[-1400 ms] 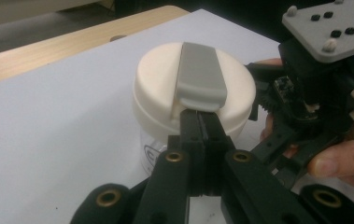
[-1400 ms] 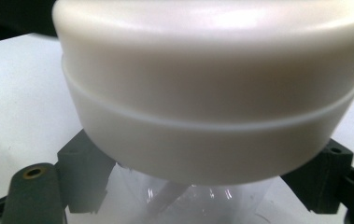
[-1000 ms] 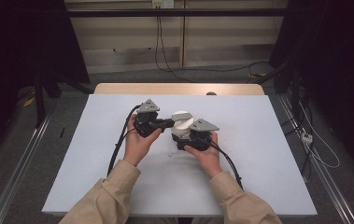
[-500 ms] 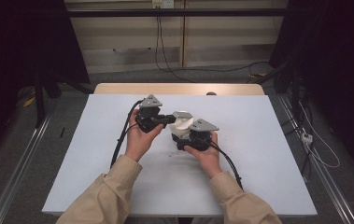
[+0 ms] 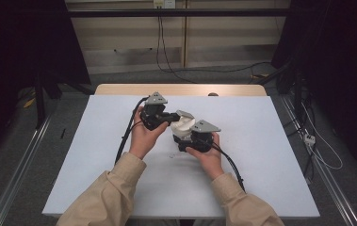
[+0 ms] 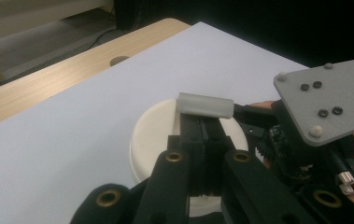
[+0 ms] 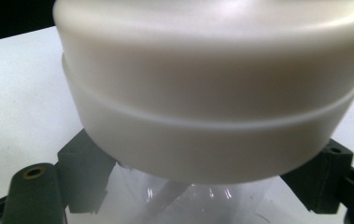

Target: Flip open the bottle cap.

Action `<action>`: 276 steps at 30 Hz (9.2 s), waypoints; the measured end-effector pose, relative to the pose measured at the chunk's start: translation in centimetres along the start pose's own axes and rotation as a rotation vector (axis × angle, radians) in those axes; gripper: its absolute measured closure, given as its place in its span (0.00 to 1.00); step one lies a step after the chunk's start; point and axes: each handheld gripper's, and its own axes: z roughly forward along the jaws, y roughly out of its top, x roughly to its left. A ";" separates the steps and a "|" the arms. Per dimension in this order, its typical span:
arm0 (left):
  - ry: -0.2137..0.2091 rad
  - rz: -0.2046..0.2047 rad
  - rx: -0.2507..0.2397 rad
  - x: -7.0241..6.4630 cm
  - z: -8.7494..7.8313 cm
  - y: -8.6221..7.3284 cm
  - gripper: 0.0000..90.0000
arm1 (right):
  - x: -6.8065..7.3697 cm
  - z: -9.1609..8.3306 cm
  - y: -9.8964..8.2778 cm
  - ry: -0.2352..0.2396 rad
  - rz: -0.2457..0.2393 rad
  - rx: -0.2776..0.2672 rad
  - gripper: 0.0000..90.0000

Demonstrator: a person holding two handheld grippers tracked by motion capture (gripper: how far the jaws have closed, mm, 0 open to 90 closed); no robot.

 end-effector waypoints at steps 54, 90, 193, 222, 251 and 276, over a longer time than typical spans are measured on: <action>0.001 0.027 0.009 -0.1 2.0 3.1 1.00 | 0.0 0.0 0.0 -0.006 0.001 -0.001 0.21; -0.021 0.021 0.004 0.0 3.4 3.6 1.00 | 0.0 0.0 0.0 -0.002 0.006 0.000 0.21; -0.065 0.034 0.048 0.0 7.2 3.5 1.00 | -0.3 -0.2 -0.1 0.004 0.013 0.009 0.21; -0.101 0.022 0.071 0.2 8.4 2.9 1.00 | -0.5 -0.4 -0.1 0.006 0.006 0.022 0.20; -0.143 -0.008 0.072 0.0 8.5 2.5 0.98 | -0.8 -0.7 -0.2 0.003 0.017 0.031 0.19; -0.073 -0.014 0.018 0.3 2.7 0.9 0.31 | -1.1 -5.0 -0.6 0.007 0.044 0.059 0.11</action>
